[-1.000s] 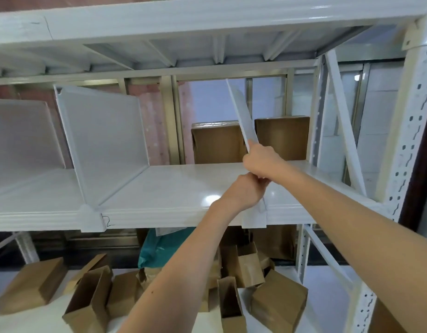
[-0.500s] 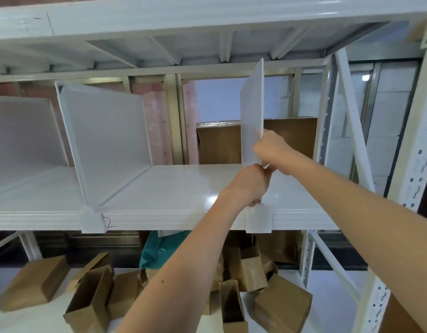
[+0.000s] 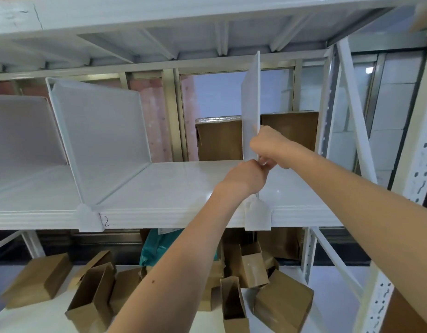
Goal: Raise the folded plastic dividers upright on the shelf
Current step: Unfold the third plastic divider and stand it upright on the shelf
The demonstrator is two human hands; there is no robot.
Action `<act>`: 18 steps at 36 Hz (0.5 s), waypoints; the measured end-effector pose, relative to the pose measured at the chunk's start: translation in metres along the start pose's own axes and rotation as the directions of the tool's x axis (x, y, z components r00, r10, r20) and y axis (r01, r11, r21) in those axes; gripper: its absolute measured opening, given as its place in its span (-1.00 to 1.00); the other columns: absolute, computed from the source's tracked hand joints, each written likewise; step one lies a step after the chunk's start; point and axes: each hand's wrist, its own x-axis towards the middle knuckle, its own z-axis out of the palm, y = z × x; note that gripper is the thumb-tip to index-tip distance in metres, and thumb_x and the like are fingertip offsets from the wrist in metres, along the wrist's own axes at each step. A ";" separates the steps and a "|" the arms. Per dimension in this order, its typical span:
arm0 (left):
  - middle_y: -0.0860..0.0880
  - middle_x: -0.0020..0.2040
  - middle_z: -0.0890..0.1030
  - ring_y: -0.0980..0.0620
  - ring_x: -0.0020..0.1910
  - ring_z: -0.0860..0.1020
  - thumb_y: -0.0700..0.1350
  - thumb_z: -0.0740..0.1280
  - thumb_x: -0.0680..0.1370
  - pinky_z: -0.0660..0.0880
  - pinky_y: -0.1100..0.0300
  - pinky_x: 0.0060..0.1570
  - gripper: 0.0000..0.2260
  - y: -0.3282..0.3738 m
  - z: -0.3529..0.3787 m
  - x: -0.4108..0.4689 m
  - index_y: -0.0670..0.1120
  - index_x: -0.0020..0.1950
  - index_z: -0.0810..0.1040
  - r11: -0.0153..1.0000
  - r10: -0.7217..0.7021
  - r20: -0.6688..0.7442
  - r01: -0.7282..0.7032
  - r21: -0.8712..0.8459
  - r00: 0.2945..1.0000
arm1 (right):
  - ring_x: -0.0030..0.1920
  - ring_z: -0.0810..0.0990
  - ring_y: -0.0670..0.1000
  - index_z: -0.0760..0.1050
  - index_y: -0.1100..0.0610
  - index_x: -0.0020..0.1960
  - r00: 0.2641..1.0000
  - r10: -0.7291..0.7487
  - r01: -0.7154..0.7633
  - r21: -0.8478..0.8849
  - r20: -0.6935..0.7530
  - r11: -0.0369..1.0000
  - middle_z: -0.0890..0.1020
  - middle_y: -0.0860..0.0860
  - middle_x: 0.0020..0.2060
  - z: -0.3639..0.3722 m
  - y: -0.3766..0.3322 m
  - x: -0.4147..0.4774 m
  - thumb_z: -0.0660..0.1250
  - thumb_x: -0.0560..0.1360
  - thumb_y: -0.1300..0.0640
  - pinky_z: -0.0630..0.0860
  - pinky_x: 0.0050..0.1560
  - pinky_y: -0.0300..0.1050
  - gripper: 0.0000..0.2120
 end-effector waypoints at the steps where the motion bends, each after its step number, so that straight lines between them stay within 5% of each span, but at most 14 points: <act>1: -0.12 -0.11 0.54 -0.09 -0.23 0.51 0.04 -0.04 0.67 0.52 0.05 -0.13 -0.60 0.000 0.001 0.002 -0.16 0.26 0.45 1.000 0.019 0.000 -0.019 0.014 1.000 | 0.10 0.57 0.23 0.18 0.14 0.49 1.000 0.000 0.000 0.003 0.003 1.000 0.47 0.16 0.09 0.000 0.001 0.000 0.05 0.54 0.32 0.59 -0.03 0.06 -0.48; 6: -0.07 -0.34 0.45 -0.06 -0.30 0.47 0.00 0.01 0.66 0.34 0.15 -0.38 -0.65 -0.004 0.004 0.008 -0.16 -0.11 0.45 0.999 0.039 -0.037 -0.039 -0.002 0.999 | -0.04 0.62 0.24 0.20 0.17 0.46 0.999 0.004 -0.003 -0.007 0.036 1.000 0.48 0.12 -0.12 -0.003 -0.002 -0.001 0.04 0.54 0.31 0.59 -0.15 0.05 -0.52; 9: -0.08 -0.36 0.45 -0.03 -0.36 0.44 0.01 0.03 0.65 0.30 0.16 -0.41 -0.66 -0.008 0.008 0.011 -0.15 -0.17 0.42 0.998 0.034 -0.052 -0.036 -0.043 0.998 | -0.08 0.63 0.24 0.22 0.19 0.43 0.999 0.003 -0.001 -0.038 0.042 0.999 0.44 0.11 -0.20 -0.001 -0.003 -0.002 0.03 0.54 0.32 0.56 -0.25 0.01 -0.54; 14: -0.15 -0.26 0.51 -0.14 -0.24 0.49 -0.06 0.07 0.62 0.33 0.15 -0.35 -0.69 -0.014 0.016 0.009 -0.21 -0.15 0.47 0.990 0.032 -0.138 -0.050 -0.130 0.990 | -0.07 0.65 0.25 0.17 0.14 0.47 0.999 -0.006 0.008 -0.047 0.048 0.999 0.48 0.14 -0.02 0.001 -0.004 -0.004 0.02 0.52 0.33 0.63 -0.07 0.14 -0.48; 18: -0.14 -0.18 0.49 -0.11 -0.24 0.49 -0.23 0.11 0.61 0.48 0.06 -0.21 -0.76 -0.021 0.029 -0.003 -0.31 0.19 0.44 0.984 0.003 -0.186 -0.036 -0.175 0.983 | -0.11 0.63 0.17 0.13 0.12 0.49 0.999 -0.015 0.017 -0.043 0.047 0.999 0.42 0.16 0.24 0.003 -0.002 -0.006 0.02 0.53 0.33 0.65 -0.17 0.13 -0.46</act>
